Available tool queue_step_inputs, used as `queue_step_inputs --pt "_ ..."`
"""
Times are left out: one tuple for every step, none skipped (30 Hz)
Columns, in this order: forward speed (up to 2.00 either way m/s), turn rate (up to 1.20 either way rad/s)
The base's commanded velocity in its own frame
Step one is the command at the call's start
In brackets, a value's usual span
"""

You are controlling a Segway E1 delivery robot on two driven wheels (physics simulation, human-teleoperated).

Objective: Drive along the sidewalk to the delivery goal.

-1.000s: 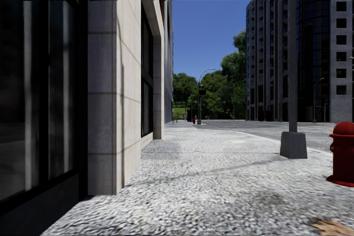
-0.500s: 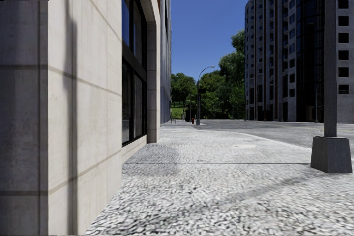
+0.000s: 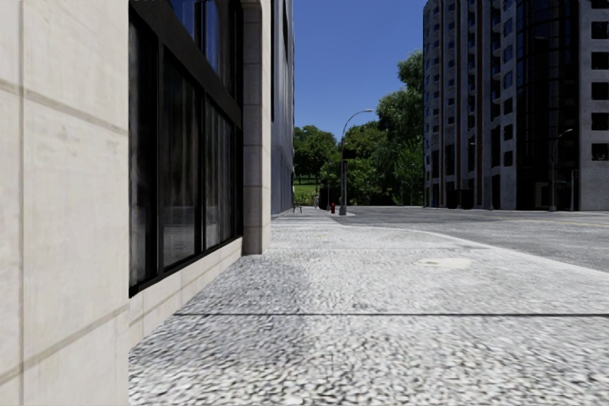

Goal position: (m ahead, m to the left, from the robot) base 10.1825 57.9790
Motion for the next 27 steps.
queue_step_inputs --pt "2.0 0.0" --pt "2.0 0.0" --pt "2.0 0.0" --pt "2.0 0.0" --pt "2.0 0.0" --pt "2.0 0.0" --pt "2.0 0.0" --pt "2.0 0.0" --pt "2.0 0.0" --pt "2.0 0.0" --pt "2.0 0.0" --pt "2.0 0.0" --pt "2.0 0.0" --pt "2.0 0.0" --pt "2.0 0.0" --pt "2.0 0.0" --pt "2.0 0.0" --pt "2.0 0.0" --pt "2.0 0.0" --pt "2.0 0.0" --pt "2.0 0.0" --pt "2.0 0.0" --pt "2.0 0.0" --pt "2.0 0.0" --pt "2.0 0.0" --pt "2.0 0.0" --pt "2.0 0.0"
